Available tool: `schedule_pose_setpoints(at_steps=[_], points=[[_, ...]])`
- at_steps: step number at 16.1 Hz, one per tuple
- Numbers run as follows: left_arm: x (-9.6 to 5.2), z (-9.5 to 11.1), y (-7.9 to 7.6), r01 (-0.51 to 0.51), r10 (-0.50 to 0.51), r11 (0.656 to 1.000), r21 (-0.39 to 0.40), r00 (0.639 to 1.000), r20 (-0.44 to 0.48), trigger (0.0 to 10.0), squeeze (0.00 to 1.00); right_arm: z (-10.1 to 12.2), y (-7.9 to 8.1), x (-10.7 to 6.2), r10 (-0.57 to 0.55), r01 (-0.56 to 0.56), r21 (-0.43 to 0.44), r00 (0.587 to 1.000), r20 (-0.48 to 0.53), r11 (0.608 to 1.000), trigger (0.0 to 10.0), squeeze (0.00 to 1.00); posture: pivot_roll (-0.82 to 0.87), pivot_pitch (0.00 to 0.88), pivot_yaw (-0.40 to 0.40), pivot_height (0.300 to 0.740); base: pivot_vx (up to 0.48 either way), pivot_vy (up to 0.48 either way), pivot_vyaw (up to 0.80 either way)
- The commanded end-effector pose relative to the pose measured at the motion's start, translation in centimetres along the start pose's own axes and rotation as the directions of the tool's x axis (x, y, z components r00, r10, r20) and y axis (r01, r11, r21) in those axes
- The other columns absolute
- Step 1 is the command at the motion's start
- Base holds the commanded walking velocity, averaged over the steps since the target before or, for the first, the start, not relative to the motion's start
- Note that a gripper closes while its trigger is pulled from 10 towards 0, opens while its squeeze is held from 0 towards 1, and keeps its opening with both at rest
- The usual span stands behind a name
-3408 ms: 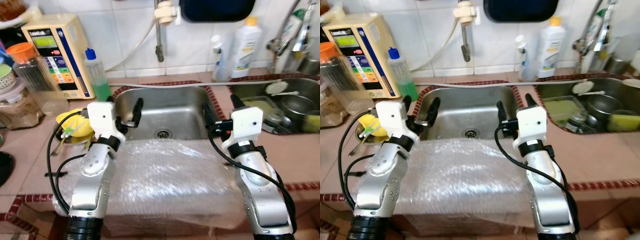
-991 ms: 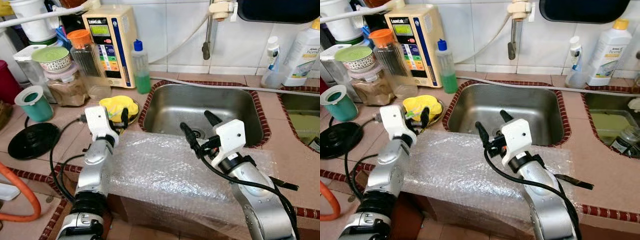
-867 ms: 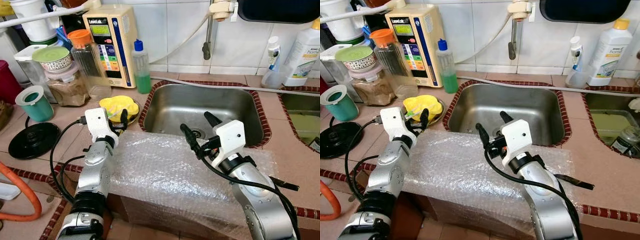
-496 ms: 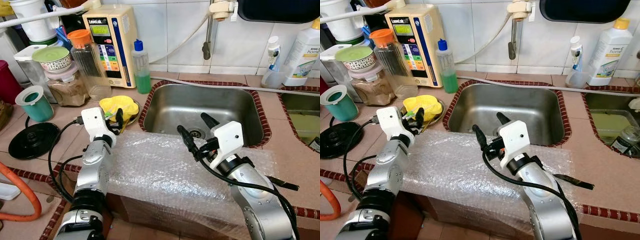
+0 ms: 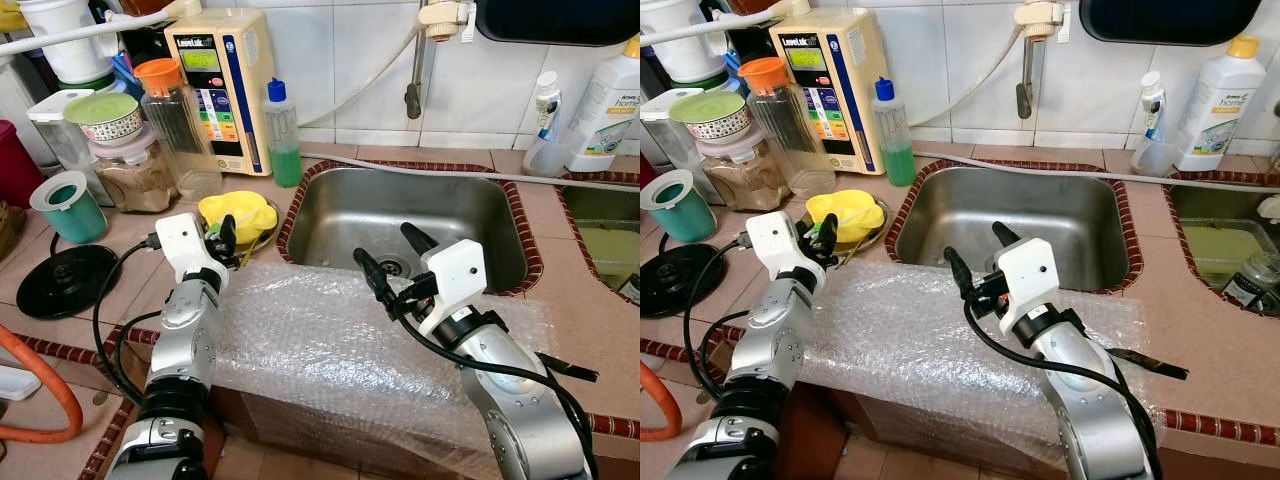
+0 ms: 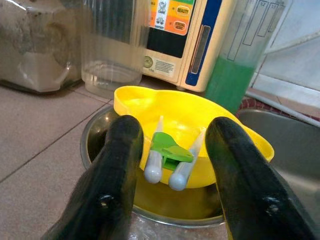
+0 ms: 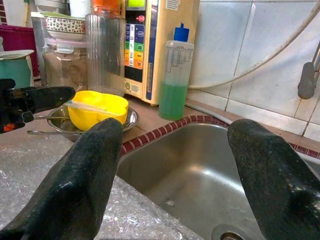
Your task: Kitchen organization
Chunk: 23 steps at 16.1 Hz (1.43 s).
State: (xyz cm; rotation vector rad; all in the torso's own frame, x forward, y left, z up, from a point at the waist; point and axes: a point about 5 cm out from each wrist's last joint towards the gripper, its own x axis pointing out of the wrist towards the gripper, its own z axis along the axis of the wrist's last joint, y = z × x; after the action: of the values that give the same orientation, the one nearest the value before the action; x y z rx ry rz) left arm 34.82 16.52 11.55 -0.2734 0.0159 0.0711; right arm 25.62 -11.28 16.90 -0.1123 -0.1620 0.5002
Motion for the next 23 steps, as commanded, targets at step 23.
schedule_pose_setpoints(at_steps=[23], points=[[-0.7,5.8,-2.0,0.116,-0.12,0.992,0.056,0.99,0.079,0.0,0.0,-0.6,0.1,0.6,0.07,-0.071,-0.028,0.997,-0.022,0.997,10.0,0.0,-0.05,0.0,0.121,0.74,0.0,0.0,0.0]])
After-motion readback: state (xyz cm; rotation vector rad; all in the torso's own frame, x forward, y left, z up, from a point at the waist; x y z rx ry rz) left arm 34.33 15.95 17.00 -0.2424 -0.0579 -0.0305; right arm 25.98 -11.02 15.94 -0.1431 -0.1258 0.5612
